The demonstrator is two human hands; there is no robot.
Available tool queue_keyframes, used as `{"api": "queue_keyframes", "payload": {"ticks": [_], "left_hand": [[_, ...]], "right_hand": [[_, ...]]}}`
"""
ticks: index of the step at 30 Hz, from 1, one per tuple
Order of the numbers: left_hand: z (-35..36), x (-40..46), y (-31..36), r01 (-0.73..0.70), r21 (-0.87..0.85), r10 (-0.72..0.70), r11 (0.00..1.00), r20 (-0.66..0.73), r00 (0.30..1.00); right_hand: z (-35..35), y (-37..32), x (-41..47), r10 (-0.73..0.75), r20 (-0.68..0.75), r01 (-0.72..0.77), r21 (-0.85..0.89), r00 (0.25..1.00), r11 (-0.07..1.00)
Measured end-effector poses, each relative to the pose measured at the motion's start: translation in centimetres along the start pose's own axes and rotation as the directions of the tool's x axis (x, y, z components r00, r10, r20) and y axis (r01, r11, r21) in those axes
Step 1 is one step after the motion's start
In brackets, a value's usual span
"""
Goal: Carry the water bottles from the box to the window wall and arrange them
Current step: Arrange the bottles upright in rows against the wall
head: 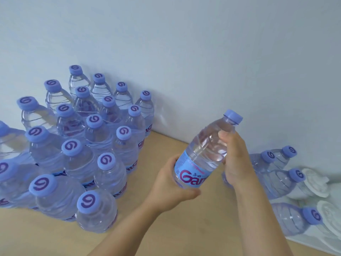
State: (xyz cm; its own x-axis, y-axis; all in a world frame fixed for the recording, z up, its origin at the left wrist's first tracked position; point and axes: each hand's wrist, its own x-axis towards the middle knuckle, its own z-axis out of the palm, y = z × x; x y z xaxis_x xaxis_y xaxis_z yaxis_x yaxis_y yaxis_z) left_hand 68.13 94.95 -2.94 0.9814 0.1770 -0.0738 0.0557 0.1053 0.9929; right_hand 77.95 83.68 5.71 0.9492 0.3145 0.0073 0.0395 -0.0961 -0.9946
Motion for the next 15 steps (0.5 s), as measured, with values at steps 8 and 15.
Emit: {"api": "queue_keyframes", "payload": {"ticks": [8,15], "left_hand": [[0.0,3.5,-2.1,0.147,0.090,-0.128,0.985,-0.188,0.974],[0.6,6.9,-4.6,0.176,-0.017,-0.166,0.984,-0.437,0.884]], "right_hand": [[0.1,1.4,4.0,0.072,-0.045,-0.084,-0.396,0.996,0.915],[3.4,4.3,8.4,0.060,-0.105,-0.102,-0.463,0.993,0.880]]}}
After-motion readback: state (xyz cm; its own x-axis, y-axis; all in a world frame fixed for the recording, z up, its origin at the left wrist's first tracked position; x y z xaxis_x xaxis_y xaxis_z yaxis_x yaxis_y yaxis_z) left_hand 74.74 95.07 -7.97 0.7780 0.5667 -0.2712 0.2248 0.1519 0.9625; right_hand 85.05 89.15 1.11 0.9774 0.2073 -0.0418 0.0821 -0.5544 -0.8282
